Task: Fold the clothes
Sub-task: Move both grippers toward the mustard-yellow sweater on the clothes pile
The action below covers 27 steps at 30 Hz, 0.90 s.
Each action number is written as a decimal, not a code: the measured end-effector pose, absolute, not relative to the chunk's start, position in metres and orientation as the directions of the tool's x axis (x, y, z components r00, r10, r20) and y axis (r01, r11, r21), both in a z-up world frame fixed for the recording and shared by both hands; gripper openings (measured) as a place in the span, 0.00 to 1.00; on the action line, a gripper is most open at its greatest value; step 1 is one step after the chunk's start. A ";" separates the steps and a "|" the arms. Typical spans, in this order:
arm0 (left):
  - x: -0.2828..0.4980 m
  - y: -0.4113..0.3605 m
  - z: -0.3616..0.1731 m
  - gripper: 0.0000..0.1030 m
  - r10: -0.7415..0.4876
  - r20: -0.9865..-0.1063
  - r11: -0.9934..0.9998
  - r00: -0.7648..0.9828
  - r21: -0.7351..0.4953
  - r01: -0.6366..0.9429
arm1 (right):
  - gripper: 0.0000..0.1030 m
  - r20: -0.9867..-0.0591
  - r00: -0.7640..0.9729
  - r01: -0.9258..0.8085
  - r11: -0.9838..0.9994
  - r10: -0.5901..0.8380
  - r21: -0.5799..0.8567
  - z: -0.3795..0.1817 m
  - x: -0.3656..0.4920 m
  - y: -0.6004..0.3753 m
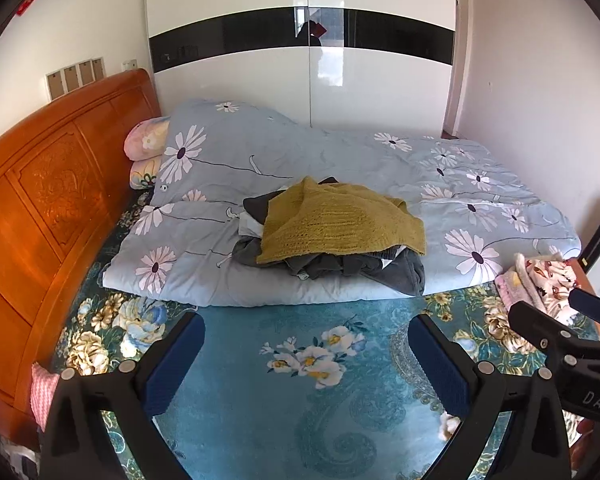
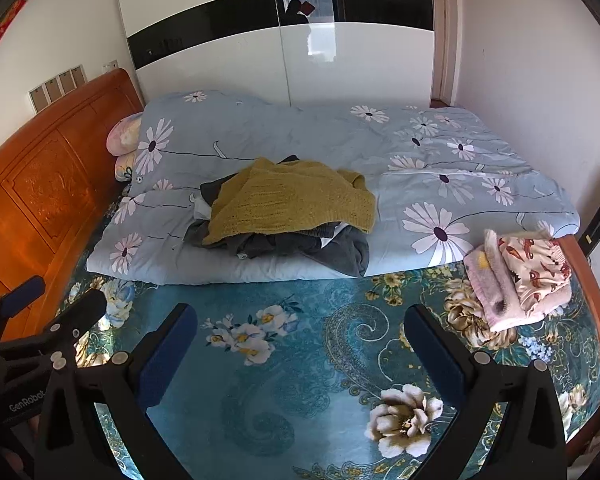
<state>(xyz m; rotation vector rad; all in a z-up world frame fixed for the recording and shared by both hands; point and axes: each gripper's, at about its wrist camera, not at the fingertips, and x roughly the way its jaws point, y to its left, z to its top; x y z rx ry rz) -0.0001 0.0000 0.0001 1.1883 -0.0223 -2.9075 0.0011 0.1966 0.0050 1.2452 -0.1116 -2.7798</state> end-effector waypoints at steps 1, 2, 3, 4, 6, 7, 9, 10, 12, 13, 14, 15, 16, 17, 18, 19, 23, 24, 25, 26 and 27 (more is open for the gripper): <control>0.000 0.000 0.000 1.00 -0.007 -0.701 -1.000 -0.714 0.014 -0.004 | 1.00 -0.738 -0.664 0.062 -0.993 -0.118 0.103 0.006 0.001 0.196; 0.000 -0.001 0.001 1.00 -0.008 -0.701 -1.000 -0.713 0.014 -0.002 | 1.00 -0.742 -0.659 0.069 -0.993 -0.118 0.097 0.006 -0.002 0.194; -0.001 -0.002 0.001 1.00 -0.010 -0.702 -1.000 -0.712 0.013 0.000 | 1.00 -0.758 -0.643 0.072 -0.994 -0.112 0.086 0.004 -0.008 0.189; -0.001 -0.003 0.002 1.00 -0.010 -0.702 -1.000 -0.712 0.012 0.002 | 1.00 -0.766 -0.633 0.072 -0.994 -0.109 0.081 0.003 -0.013 0.186; -0.023 -0.001 -0.001 1.00 -0.017 -0.748 -0.999 -0.664 0.037 -0.016 | 1.00 -0.752 -0.644 0.075 -0.990 -0.139 0.118 0.006 -0.019 0.191; -0.028 0.001 -0.001 1.00 -0.016 -0.749 -0.999 -0.662 0.042 -0.023 | 1.00 -0.744 -0.650 0.078 -0.988 -0.152 0.134 0.008 -0.022 0.193; -0.031 0.002 -0.003 1.00 -0.005 -0.734 -0.999 -0.679 0.034 -0.029 | 1.00 -0.735 -0.661 0.077 -0.988 -0.150 0.132 0.009 -0.025 0.195; -0.035 0.003 -0.002 1.00 -0.004 -0.730 -0.999 -0.684 0.032 -0.028 | 1.00 -0.736 -0.662 0.077 -0.989 -0.145 0.126 0.008 -0.029 0.196; -0.044 0.008 0.002 1.00 -0.008 -0.722 -0.999 -0.692 0.037 -0.027 | 1.00 -0.741 -0.656 0.079 -0.990 -0.142 0.120 0.011 -0.038 0.195; -0.048 0.008 0.003 1.00 -0.007 -0.719 -0.999 -0.695 0.038 -0.028 | 1.00 -0.741 -0.656 0.080 -0.990 -0.141 0.117 0.011 -0.040 0.194; -0.052 0.007 0.004 1.00 -0.011 -0.716 -0.999 -0.698 0.040 -0.026 | 1.00 -0.740 -0.658 0.081 -0.990 -0.138 0.113 0.012 -0.042 0.194; -0.055 0.006 0.005 1.00 -0.016 -0.713 -0.999 -0.701 0.042 -0.020 | 1.00 -0.738 -0.661 0.083 -0.991 -0.135 0.107 0.014 -0.046 0.193; -0.059 0.004 0.009 1.00 -0.020 -0.710 -0.999 -0.704 0.040 -0.012 | 1.00 -0.737 -0.663 0.085 -0.991 -0.134 0.103 0.015 -0.049 0.193; -0.062 0.002 0.012 1.00 -0.020 -0.707 -0.999 -0.707 0.034 -0.005 | 1.00 -0.737 -0.663 0.086 -0.991 -0.132 0.101 0.018 -0.053 0.192; -0.066 0.000 0.014 1.00 -0.020 -0.704 -1.000 -0.710 0.027 0.002 | 1.00 -0.736 -0.664 0.088 -0.991 -0.132 0.099 0.020 -0.057 0.192; -0.068 -0.002 0.014 1.00 -0.021 -0.703 -1.000 -0.711 0.021 0.008 | 1.00 -0.733 -0.667 0.089 -0.991 -0.132 0.097 0.022 -0.060 0.191; -0.073 -0.003 0.009 1.00 -0.020 -0.713 -1.000 -0.701 0.011 0.018 | 1.00 -0.742 -0.658 0.091 -0.992 -0.128 0.090 0.021 -0.069 0.188; -0.076 -0.003 0.007 1.00 -0.019 -0.718 -1.000 -0.696 0.010 0.017 | 1.00 -0.745 -0.655 0.091 -0.992 -0.128 0.090 0.020 -0.070 0.187; -0.077 -0.003 0.006 1.00 -0.019 -0.722 -1.000 -0.691 0.011 0.016 | 1.00 -0.749 -0.650 0.092 -0.992 -0.127 0.089 0.018 -0.072 0.187; -0.079 -0.003 0.004 1.00 -0.019 -0.724 -1.000 -0.689 0.013 0.014 | 1.00 -0.754 -0.645 0.093 -0.992 -0.127 0.088 0.016 -0.075 0.186; -0.081 -0.003 0.002 1.00 -0.019 -0.727 -1.000 -0.687 0.014 0.013 | 1.00 -0.757 -0.640 0.094 -0.992 -0.127 0.086 0.014 -0.077 0.185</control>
